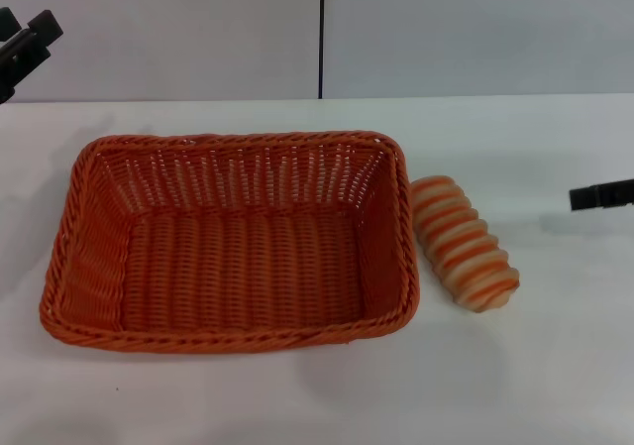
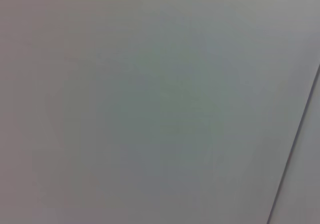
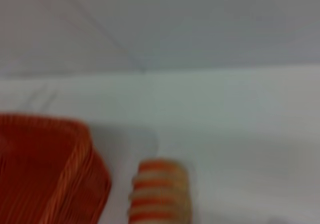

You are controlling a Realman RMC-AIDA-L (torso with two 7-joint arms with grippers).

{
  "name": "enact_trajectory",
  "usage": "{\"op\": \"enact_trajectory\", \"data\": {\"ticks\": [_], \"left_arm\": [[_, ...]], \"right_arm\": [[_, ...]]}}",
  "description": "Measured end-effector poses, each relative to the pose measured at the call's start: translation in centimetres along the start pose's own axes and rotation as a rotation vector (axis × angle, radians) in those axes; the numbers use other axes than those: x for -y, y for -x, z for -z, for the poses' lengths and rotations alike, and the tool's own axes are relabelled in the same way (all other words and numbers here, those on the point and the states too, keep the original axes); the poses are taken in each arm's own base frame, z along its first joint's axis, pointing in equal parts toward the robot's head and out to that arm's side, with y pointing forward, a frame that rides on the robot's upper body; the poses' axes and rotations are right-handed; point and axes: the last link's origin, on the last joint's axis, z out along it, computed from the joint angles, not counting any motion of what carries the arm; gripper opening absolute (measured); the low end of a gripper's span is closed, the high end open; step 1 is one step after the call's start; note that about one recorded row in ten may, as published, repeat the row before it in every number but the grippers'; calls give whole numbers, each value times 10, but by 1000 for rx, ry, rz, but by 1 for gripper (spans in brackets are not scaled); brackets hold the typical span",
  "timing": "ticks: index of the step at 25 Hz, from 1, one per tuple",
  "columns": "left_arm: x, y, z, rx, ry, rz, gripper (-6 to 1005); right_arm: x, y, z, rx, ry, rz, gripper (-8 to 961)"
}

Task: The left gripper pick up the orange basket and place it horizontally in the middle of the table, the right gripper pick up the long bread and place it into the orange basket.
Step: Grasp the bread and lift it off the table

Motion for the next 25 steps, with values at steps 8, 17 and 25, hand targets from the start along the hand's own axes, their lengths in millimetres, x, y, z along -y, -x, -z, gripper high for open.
{"op": "enact_trajectory", "data": {"ticks": [8,17,25], "left_arm": [[5,9,2,-51,10,-10,593],[5,9,0,-52,15,-23,593],[6,8,-2,-52,14,-23,593]], "right_arm": [[-34,9,-31,-227,28,74,565],[-45,9,-60,-269,81,86,560],[-47,6,-81,-317,78,94,555]]}}
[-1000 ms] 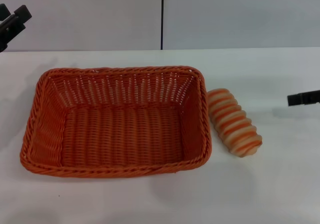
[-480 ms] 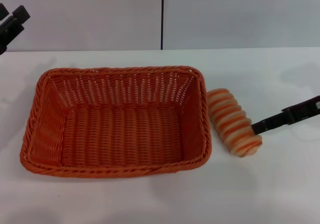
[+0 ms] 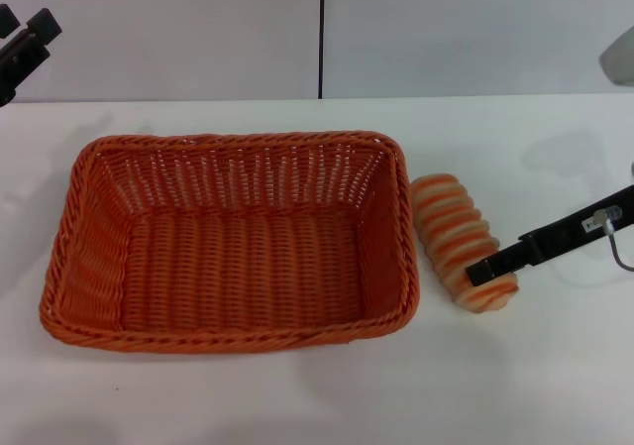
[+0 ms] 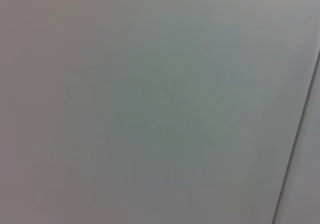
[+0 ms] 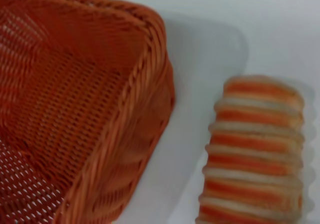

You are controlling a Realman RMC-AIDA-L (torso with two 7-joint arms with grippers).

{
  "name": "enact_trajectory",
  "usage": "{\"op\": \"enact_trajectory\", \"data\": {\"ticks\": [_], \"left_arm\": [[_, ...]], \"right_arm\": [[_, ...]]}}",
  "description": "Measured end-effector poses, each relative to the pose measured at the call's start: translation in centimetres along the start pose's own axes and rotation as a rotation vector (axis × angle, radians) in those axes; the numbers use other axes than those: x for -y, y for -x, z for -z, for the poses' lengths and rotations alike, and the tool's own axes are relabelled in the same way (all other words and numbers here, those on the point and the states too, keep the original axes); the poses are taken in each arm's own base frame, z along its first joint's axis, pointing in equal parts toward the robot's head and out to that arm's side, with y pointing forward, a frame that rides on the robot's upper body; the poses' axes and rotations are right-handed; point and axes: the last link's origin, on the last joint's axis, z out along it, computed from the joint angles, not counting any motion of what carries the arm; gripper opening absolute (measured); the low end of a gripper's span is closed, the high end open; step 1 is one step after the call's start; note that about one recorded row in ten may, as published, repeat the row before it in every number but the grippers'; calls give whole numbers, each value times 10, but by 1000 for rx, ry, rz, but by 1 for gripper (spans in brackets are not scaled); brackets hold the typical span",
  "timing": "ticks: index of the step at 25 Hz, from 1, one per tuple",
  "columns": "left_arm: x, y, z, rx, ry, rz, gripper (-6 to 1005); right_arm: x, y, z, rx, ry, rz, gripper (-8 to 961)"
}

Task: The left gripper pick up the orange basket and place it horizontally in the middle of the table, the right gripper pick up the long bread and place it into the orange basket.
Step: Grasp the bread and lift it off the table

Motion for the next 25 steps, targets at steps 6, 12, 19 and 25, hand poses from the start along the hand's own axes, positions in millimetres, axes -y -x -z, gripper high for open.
{"op": "enact_trajectory", "data": {"ticks": [6,12,19,25], "left_arm": [[6,3,-1,1,-11,28,593],[6,5,-3,4,-10,35,593],[6,6,-3,6,-10,38,593],[7,7,-3,9,-11,47,593]], "right_arm": [[2,0,-3,-5,-11,-1,552],[3,0,-2,10,-17,3,548],[4,4,-1,44,-18,13,362],[2,9,25,226,19,-28,315]]}}
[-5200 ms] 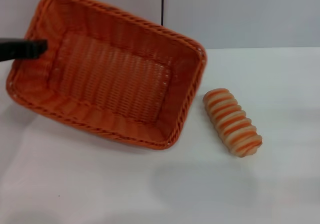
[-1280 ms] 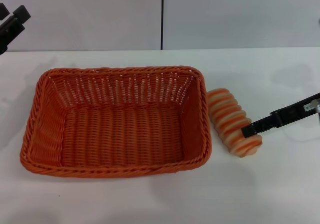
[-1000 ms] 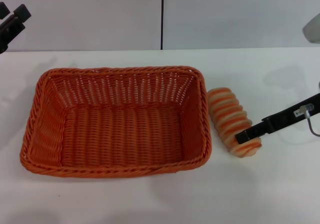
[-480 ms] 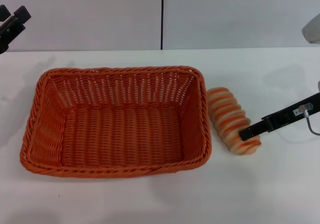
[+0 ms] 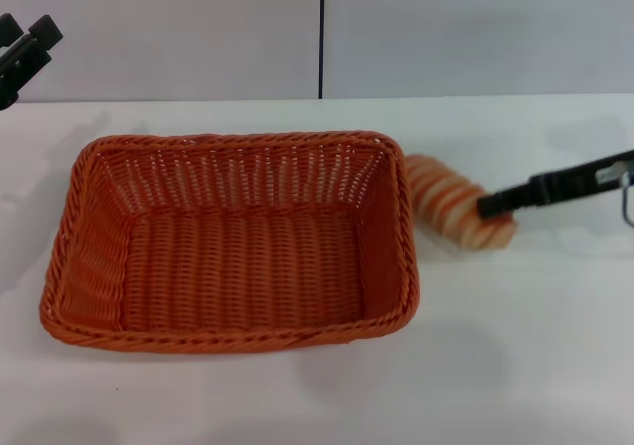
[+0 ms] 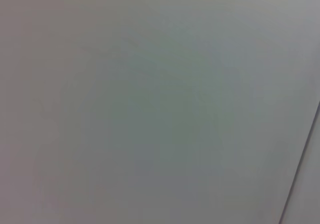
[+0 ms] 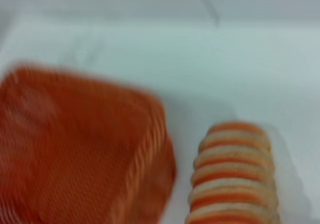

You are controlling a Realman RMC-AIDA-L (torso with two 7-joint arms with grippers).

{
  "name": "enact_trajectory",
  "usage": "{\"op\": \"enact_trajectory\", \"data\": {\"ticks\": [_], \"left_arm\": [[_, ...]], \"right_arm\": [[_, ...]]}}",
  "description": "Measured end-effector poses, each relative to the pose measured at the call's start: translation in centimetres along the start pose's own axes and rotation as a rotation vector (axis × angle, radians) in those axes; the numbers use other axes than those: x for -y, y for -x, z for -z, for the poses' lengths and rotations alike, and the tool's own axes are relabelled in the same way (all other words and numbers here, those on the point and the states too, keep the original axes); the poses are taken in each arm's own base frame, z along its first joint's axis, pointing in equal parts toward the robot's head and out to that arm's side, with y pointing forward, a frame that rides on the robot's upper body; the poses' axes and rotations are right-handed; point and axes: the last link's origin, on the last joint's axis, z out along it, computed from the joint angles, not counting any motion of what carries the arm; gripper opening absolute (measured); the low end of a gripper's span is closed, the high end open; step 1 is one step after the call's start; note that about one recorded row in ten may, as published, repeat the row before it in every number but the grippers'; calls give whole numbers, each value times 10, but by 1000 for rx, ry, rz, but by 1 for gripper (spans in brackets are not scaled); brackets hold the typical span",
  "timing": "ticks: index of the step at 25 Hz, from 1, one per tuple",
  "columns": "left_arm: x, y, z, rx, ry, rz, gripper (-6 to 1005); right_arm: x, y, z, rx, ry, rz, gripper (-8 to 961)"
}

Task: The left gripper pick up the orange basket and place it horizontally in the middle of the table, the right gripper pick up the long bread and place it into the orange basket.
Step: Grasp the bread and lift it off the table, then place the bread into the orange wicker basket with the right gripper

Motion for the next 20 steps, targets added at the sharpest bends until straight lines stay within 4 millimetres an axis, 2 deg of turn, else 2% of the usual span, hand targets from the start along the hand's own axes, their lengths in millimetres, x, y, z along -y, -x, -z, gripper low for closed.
{"op": "enact_trajectory", "data": {"ticks": [2,3,4,7,8,10,13,20], "left_arm": [[0,0,0,0,0,0,593],[0,0,0,0,0,0,593],[-1,1,-1,1,6,3,593],[-2,2,-1,3,8,5,593],[-2,2,-2,4,10,6,593],[-2,3,-2,5,14,13,593],[-3,5,-3,5,22,21,593],[-5,5,-5,2,40,31,593]], "right_arm": [[1,2,14,81,-6,-22,305],[3,2,27,162,-31,-47,300],[3,2,27,162,-31,-47,294],[3,3,45,277,-40,-61,274],[-3,5,53,320,-14,-48,266],[-7,7,55,331,2,-35,251],[-23,12,57,316,43,53,224],[-68,19,31,174,145,279,166]]}}
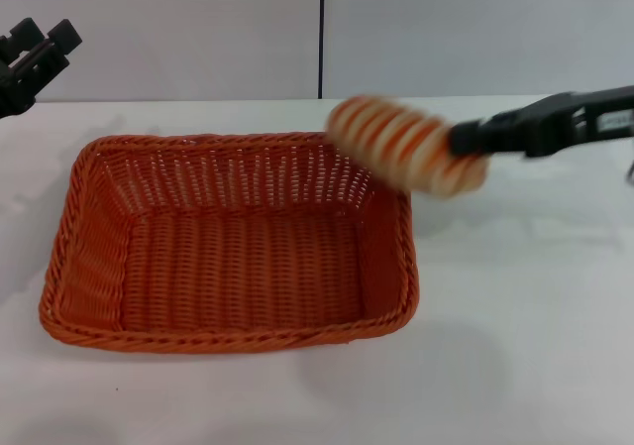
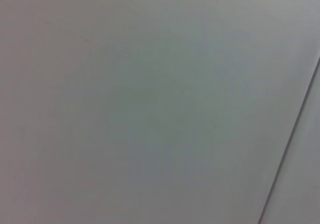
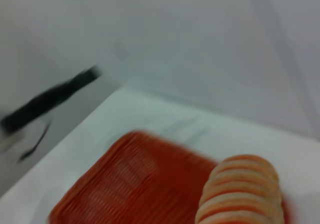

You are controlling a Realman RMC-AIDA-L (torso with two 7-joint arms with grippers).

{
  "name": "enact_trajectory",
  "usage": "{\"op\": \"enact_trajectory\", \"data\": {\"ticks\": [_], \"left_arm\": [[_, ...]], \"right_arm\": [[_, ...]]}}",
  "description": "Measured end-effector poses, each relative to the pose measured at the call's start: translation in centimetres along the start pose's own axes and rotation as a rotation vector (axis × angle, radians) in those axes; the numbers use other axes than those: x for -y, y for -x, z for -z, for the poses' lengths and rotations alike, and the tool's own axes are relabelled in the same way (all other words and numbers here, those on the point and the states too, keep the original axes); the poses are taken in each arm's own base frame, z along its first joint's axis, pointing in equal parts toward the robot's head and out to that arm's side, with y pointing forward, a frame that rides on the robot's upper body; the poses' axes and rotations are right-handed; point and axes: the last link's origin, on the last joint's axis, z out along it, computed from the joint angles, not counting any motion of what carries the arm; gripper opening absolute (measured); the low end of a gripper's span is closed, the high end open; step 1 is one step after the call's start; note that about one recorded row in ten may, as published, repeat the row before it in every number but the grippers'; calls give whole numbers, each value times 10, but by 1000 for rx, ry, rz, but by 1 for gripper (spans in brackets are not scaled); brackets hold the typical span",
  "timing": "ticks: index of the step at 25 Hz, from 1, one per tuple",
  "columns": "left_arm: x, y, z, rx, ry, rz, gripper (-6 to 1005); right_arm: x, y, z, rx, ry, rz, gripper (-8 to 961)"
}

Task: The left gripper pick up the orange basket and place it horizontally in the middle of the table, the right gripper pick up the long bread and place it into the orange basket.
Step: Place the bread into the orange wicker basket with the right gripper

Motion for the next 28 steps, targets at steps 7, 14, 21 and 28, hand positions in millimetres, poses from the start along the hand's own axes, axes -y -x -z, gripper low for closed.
{"op": "enact_trajectory", "data": {"ticks": [7,14,21,28], "left_arm": [[-1,2,4,-1,2,7,593],[-3,5,6,0,17,18,593],[-3,6,6,1,21,21,593],[-6,7,6,4,34,23,593]], "right_arm": [[-33,-1,-40,-178,137,174,108],[-39,-8,-63,-279,201,237,78],[-29,-9,-64,-243,195,295,67],[-20,-5,-63,-139,175,333,116]]}}
